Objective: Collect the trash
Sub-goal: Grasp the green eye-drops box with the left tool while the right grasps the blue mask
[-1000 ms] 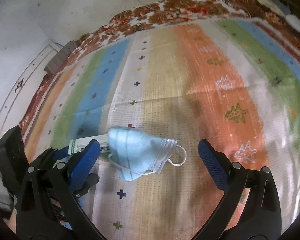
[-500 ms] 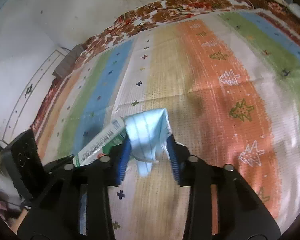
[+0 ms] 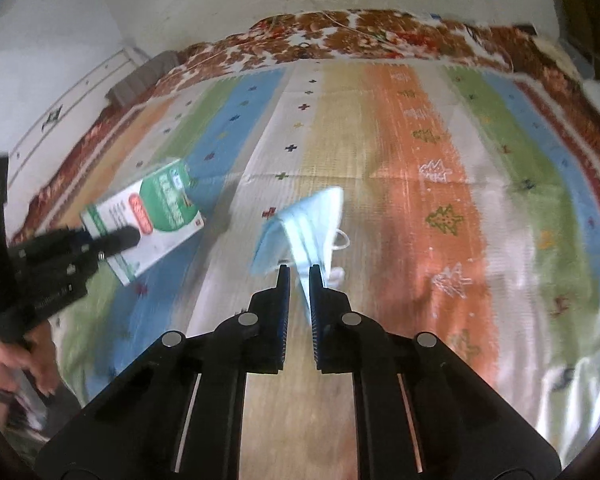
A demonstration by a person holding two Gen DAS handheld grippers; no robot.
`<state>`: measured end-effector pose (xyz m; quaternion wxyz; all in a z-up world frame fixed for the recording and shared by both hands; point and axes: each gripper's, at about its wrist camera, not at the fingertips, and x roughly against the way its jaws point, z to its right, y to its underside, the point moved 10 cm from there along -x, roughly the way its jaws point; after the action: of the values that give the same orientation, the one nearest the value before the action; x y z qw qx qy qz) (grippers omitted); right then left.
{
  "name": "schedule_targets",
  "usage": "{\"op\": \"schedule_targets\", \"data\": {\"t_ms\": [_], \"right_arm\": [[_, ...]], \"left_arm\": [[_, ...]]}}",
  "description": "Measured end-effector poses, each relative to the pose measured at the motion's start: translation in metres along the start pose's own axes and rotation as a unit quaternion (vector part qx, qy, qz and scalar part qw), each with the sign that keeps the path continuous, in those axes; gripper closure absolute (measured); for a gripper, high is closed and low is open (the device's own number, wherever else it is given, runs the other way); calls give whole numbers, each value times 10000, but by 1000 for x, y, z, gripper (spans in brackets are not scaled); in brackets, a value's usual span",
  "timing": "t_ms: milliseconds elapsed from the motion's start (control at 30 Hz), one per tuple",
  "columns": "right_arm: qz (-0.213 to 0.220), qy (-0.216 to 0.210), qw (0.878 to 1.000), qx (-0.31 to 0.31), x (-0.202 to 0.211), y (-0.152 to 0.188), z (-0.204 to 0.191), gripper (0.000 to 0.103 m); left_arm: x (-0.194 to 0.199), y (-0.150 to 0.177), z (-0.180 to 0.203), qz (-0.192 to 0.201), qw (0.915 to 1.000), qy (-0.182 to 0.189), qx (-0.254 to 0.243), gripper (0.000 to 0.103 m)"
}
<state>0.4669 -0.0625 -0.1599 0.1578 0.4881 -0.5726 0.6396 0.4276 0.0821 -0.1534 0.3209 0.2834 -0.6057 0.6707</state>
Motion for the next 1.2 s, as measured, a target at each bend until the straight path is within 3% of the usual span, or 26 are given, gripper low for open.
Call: {"op": "schedule_targets", "data": {"t_ms": [267,600,700,767,1067,1200], "right_arm": [[22,46,9994,350,45,16,-24,101],[-43,-54,9996,258,44,18,-35,101],[-48,-90,9997,226,30,12,-37,92],[-54,-102,9997,236,17,10,-39,79],[-128,-68,9999,2,-40,0,-32,61],[-143,-53,9999,23,-62,-9,-30,58]], "left_arm": [[26,35,14,-346,9984,-379,239,81],[37,55,0,-416,9963,-400,639,81],[31,57,-7,-439,9957,-385,714,81],[27,57,-11,-433,9956,-373,748,81],[9,64,-41,-361,9931,-467,1013,81],[0,64,-46,-320,9930,-393,1065,81]]}}
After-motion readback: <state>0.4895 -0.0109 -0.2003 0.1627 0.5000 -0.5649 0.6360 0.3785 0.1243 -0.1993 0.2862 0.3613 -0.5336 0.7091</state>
